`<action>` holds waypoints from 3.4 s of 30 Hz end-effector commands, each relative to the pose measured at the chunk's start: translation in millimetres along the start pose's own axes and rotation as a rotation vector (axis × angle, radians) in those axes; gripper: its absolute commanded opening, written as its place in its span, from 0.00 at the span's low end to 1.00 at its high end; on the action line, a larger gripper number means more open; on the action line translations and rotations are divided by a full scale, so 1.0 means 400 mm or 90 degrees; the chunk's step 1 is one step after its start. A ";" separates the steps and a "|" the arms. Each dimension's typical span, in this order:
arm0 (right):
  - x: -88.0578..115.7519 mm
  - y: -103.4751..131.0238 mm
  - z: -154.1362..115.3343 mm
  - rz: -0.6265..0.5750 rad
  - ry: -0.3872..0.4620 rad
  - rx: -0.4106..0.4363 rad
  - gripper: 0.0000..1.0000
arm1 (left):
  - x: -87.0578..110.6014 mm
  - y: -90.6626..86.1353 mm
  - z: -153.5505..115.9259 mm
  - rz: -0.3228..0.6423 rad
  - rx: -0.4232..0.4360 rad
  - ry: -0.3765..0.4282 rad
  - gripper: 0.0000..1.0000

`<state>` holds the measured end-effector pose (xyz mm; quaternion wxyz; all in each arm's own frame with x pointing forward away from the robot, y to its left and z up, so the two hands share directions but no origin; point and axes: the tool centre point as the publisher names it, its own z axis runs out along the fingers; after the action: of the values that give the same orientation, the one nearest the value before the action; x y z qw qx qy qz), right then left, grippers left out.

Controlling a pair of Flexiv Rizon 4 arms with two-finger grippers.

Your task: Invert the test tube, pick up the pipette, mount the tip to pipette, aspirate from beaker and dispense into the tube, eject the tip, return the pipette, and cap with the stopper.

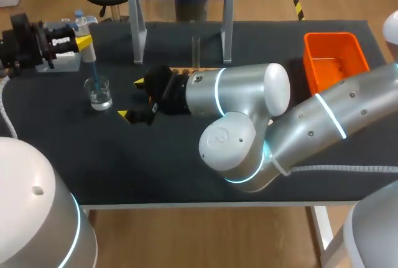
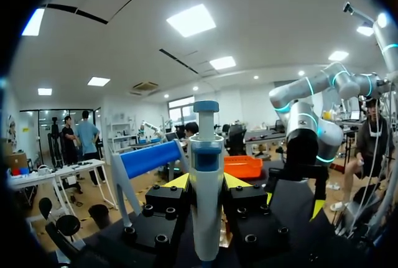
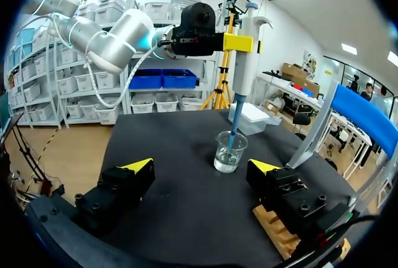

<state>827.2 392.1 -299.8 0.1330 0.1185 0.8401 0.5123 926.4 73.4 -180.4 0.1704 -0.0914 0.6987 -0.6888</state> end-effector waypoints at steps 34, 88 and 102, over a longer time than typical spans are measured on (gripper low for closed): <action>0.001 -0.002 0.004 0.000 -0.001 -0.001 1.00 | -0.009 0.041 -0.003 -0.012 0.004 -0.011 0.00; -0.084 0.334 -0.205 -0.091 0.303 -0.147 1.00 | -0.009 0.041 -0.005 -0.013 0.003 -0.011 0.00; -0.110 0.427 -0.170 -0.085 0.352 -0.187 0.46 | -0.009 0.041 -0.005 -0.013 0.003 -0.011 0.00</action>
<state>847.3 391.1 -113.4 0.0323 -0.0314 0.7706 0.6358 930.7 76.7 -196.0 0.1700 -0.1050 0.6947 -0.6909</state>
